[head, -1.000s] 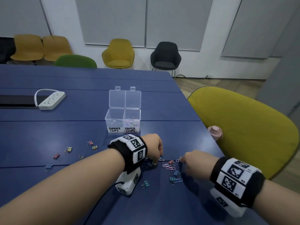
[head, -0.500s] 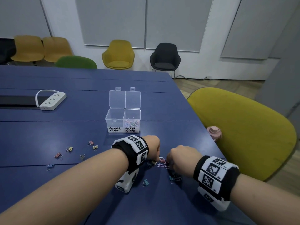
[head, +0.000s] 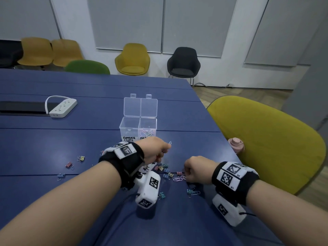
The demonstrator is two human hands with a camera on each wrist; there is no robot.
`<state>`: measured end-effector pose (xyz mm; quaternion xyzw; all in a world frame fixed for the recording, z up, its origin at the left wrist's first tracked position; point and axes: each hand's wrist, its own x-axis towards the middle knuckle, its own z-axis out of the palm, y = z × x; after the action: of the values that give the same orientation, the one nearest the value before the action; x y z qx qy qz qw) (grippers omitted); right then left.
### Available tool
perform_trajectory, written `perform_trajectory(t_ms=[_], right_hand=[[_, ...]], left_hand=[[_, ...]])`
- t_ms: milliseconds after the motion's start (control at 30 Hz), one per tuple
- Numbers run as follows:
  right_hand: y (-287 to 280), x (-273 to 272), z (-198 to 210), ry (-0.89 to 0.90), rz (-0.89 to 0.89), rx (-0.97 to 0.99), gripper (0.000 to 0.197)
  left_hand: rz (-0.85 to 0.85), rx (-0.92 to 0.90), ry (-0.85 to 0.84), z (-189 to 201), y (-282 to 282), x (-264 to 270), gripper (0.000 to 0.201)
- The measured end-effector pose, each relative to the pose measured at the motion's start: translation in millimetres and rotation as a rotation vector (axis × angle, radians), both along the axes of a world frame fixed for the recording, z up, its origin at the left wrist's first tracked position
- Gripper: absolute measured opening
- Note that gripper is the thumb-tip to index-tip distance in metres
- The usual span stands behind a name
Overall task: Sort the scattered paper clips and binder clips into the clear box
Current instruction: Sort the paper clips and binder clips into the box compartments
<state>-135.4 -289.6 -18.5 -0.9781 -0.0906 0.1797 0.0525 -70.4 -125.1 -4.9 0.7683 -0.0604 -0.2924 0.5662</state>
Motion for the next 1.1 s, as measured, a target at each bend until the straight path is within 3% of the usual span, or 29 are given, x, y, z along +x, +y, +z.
perform_trajectory(t_ms=[67,133,333,500,600,667,733,833,933,1033,1100], right_hand=[[-3.7,0.3,1.7,0.022,-0.032,0.065,0.005],[-11.9,-2.2,3.2,0.039,-0.127,0.211,0.013],[-37.5,-22.9,-2.4,0.154,-0.601,1.132,0.022],[-44.1,-42.2,-4.4,0.294,-0.735,1.448,0.023],[-41.7,-51.8,-3.1,0.344,-0.792,1.517,0.024],[-38.3,-56.0,-2.5,0.342,-0.799,1.455,0.024],[-34.4,-59.7,-1.7,0.308,-0.743,1.261,0.027],[-25.4,-67.2,4.7,0.126,-0.461,0.671,0.028],[-20.5,-72.9,1.9,-0.071,-0.160,0.263,0.029],[-16.6,-78.1,-4.2,-0.083,-0.120,0.098,0.037],[-15.8,-79.1,-6.7,-0.072,-0.114,0.050,0.038]], left_hand=[[0.105,-0.276,0.171,-0.9,5.7,-2.8,0.020],[0.100,-0.381,0.225,-1.0,11.3,-8.7,0.018],[0.075,-0.454,0.327,-13.6,18.0,-20.9,0.012],[0.068,-0.538,0.459,-11.0,14.0,-30.1,0.023],[0.047,-0.586,0.532,-9.0,12.3,-35.9,0.023],[0.013,-0.606,0.600,-8.9,12.3,-38.0,0.017],[-0.031,-0.586,0.647,-9.3,11.5,-40.6,0.017],[-0.049,-0.416,0.588,-12.7,6.8,-47.1,0.028],[-0.142,-0.051,0.168,-17.0,2.0,-53.4,0.028],[-0.300,0.396,-0.376,-20.0,-1.1,-53.6,0.022],[-0.363,0.539,-0.537,-22.1,-2.6,-55.6,0.024]])
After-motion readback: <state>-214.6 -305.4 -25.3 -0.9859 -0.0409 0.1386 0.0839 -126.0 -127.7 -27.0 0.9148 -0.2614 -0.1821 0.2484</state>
